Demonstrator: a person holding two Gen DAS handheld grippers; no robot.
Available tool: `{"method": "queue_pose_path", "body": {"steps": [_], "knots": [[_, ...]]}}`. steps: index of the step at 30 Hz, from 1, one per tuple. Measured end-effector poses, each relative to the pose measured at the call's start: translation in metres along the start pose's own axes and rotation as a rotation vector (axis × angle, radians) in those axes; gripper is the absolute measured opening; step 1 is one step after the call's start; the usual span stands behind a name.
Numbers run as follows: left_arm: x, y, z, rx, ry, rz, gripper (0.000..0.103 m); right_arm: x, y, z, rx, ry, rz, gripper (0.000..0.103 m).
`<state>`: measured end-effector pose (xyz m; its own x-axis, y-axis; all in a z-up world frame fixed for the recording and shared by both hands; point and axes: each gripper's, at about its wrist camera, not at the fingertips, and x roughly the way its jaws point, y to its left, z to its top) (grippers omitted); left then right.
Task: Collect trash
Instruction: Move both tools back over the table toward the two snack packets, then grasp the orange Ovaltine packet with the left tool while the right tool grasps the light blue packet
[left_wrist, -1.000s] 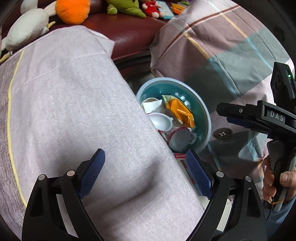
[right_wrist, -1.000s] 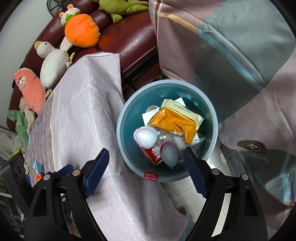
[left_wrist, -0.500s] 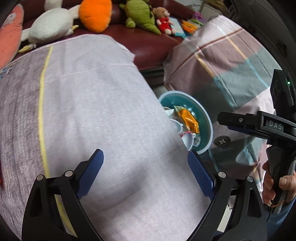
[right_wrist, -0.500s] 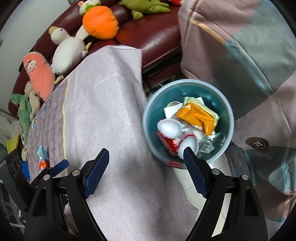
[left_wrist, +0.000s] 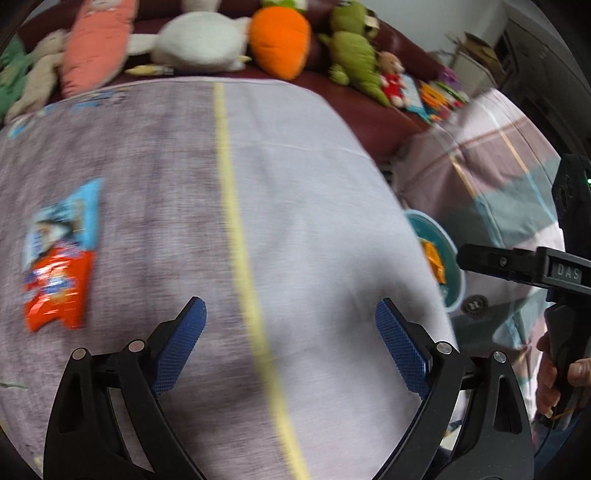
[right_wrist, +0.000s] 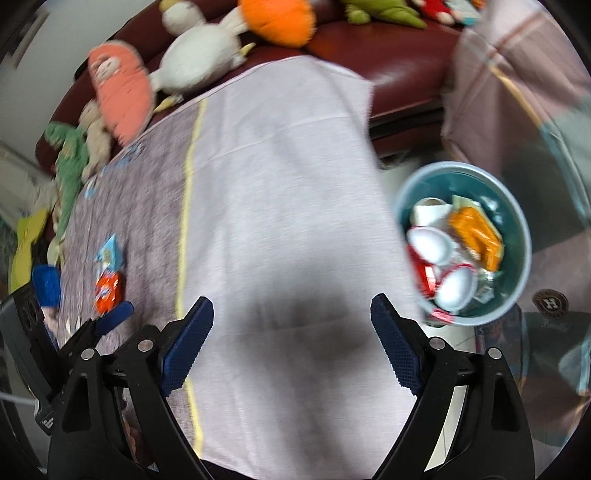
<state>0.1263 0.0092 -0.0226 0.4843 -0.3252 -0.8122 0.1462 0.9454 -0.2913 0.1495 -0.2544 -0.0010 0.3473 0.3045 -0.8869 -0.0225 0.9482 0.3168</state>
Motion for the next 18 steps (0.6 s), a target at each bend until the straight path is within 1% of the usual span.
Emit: {"method": "queue_pose_path", "body": {"steps": [8,11,15,16,18], "knots": [[-0.038,0.109,-0.008,-0.183,-0.06,0.107,0.093,0.035,0.086,0.002,-0.151,0.075,0.018,0.083],[-0.046,0.147,-0.012,-0.236,-0.065,0.153,0.093,0.05,0.118,0.005,-0.207,0.105,0.028,0.083],[-0.048,0.178,-0.018,-0.28,-0.058,0.176,0.093,0.069,0.16,0.009,-0.287,0.141,0.034,0.083],[-0.048,0.184,-0.019,-0.288,-0.058,0.176,0.093,0.076,0.175,0.011,-0.315,0.154,0.042,0.083],[-0.047,0.193,-0.018,-0.299,-0.059,0.174,0.093,0.084,0.192,0.013,-0.344,0.167,0.054,0.083]]}}
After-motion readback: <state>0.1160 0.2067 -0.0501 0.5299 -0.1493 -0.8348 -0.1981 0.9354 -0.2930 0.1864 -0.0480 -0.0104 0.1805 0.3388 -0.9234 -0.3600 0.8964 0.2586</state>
